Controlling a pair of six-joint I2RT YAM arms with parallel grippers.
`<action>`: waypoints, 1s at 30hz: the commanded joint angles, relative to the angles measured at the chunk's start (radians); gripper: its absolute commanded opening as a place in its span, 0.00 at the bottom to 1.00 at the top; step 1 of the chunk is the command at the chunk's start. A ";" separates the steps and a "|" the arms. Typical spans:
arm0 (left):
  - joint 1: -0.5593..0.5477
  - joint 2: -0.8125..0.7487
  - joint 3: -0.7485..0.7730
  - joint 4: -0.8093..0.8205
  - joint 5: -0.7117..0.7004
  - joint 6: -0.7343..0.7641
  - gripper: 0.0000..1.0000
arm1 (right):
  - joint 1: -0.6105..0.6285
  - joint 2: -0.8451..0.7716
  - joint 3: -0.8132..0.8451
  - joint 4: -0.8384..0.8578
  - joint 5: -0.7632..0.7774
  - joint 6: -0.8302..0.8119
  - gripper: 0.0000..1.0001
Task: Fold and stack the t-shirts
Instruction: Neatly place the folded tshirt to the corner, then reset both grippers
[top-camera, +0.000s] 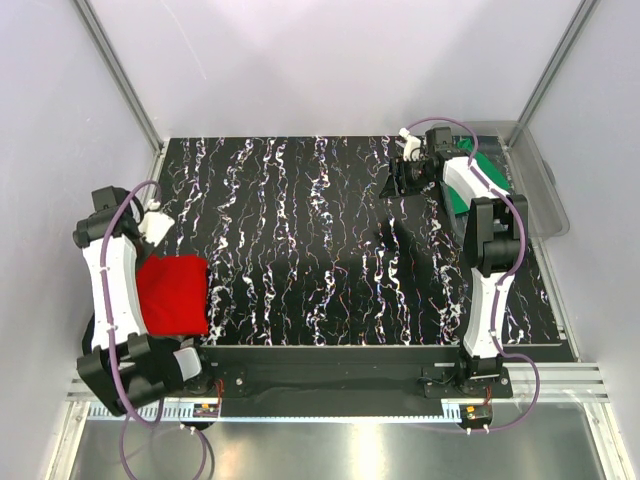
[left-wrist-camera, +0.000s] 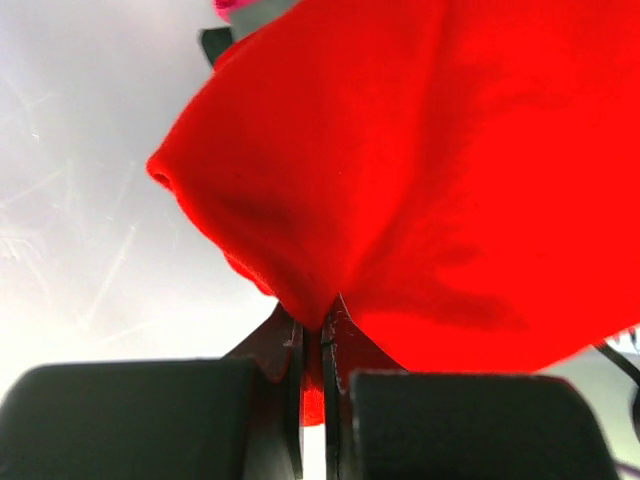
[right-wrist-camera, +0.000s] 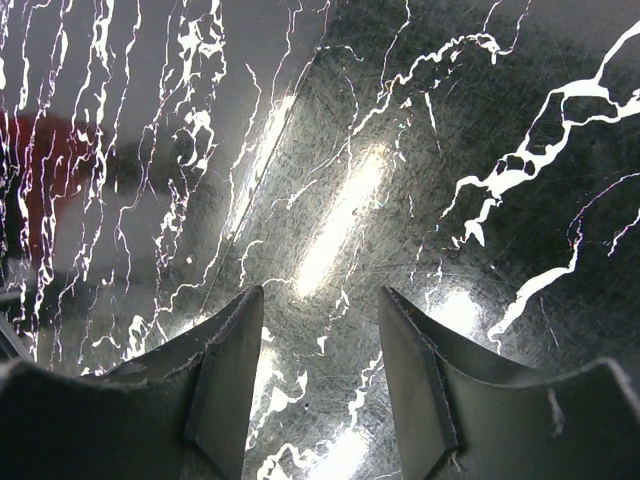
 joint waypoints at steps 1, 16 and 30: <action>0.019 0.032 0.026 0.142 -0.055 0.027 0.00 | 0.007 -0.014 -0.007 0.038 -0.027 0.014 0.56; 0.023 0.144 0.018 0.247 -0.095 0.018 0.05 | 0.006 -0.012 -0.021 0.047 -0.019 0.026 0.56; -0.150 -0.019 0.058 0.281 0.018 -0.284 0.99 | 0.006 -0.174 -0.108 0.134 0.054 0.022 0.61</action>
